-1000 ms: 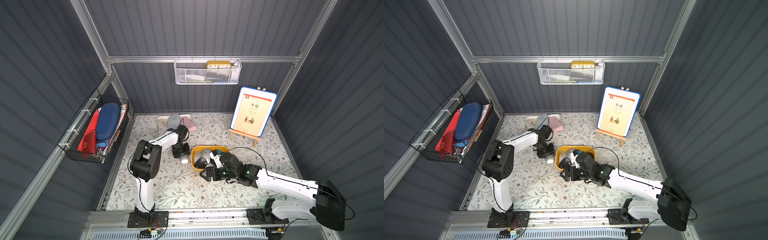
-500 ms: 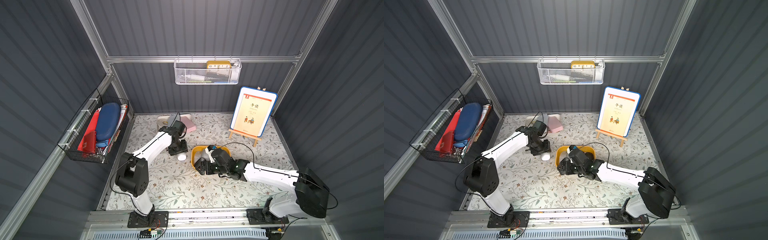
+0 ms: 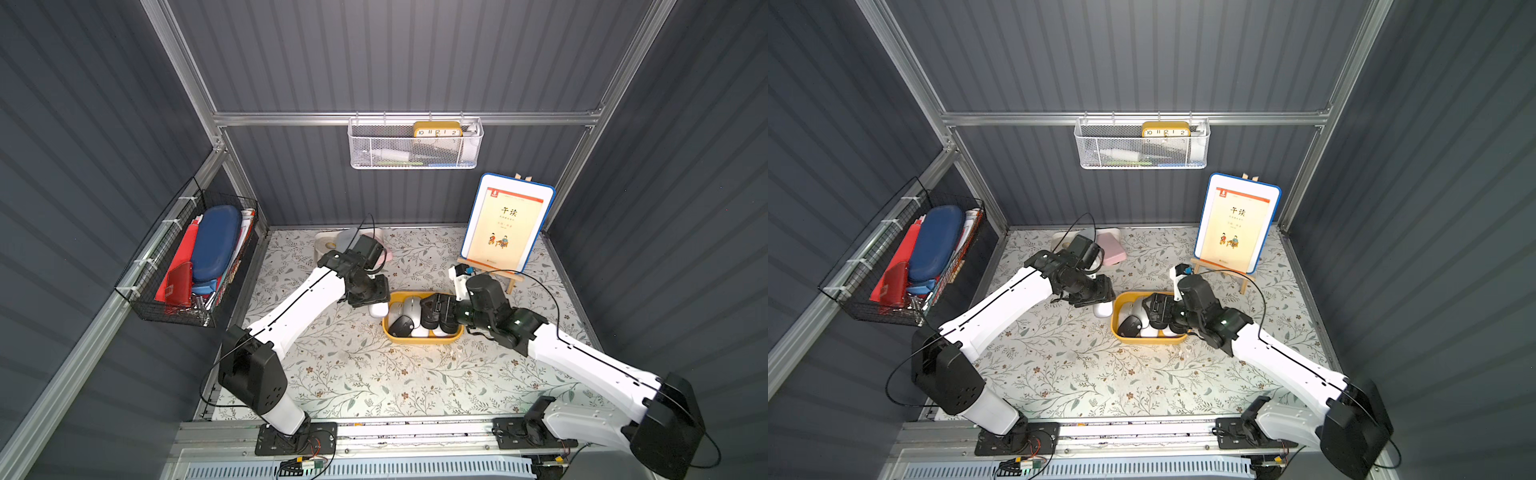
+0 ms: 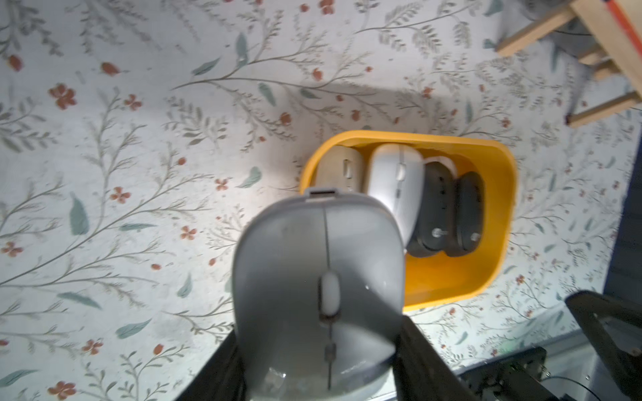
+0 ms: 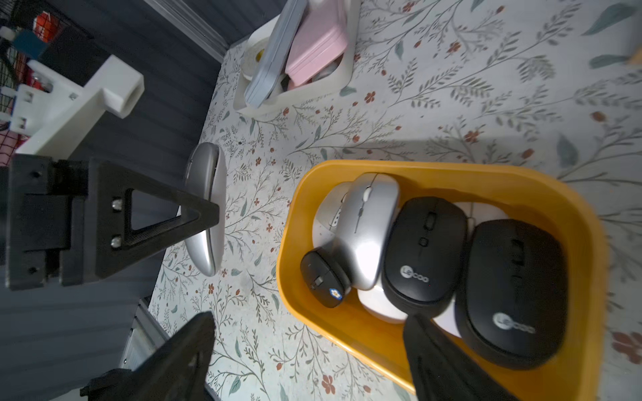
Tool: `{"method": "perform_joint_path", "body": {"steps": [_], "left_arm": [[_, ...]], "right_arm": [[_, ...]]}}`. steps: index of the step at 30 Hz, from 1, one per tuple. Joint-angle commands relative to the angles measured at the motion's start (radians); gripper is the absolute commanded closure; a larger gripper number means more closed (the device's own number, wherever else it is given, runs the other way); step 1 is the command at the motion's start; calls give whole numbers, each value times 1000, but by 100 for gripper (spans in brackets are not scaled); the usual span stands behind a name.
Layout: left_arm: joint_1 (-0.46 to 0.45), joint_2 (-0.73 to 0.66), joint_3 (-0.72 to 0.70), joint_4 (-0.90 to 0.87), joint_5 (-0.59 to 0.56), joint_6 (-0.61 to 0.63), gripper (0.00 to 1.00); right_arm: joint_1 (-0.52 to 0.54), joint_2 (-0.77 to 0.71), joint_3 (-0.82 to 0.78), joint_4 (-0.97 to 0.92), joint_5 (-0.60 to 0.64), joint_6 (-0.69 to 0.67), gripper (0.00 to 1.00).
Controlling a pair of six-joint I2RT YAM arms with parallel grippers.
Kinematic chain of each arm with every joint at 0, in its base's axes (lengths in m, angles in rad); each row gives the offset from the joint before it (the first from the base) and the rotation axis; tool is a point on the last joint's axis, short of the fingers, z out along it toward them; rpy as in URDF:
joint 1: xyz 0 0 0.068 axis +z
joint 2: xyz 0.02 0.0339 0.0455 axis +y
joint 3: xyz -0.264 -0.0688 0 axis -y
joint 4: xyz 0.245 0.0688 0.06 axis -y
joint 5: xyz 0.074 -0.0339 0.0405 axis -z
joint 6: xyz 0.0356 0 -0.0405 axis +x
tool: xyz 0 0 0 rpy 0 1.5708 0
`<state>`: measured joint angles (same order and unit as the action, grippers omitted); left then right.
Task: Put the mouse in the storage box
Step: Place the mouse in the storage box.
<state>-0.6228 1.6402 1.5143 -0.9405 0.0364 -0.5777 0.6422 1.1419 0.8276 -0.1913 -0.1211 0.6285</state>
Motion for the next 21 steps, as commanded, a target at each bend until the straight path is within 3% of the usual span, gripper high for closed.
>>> {"method": "perform_joint_path", "body": {"steps": [1, 10, 21], "left_arm": [[-80, 97, 82, 6, 44, -18, 47], [-175, 344, 257, 70, 85, -15, 46], [-174, 411, 240, 101, 98, -18, 46]], "right_arm": [[-52, -54, -58, -125, 33, -35, 11], [-234, -277, -195, -220, 151, 51, 11], [-300, -344, -284, -179, 46, 80, 11]]}}
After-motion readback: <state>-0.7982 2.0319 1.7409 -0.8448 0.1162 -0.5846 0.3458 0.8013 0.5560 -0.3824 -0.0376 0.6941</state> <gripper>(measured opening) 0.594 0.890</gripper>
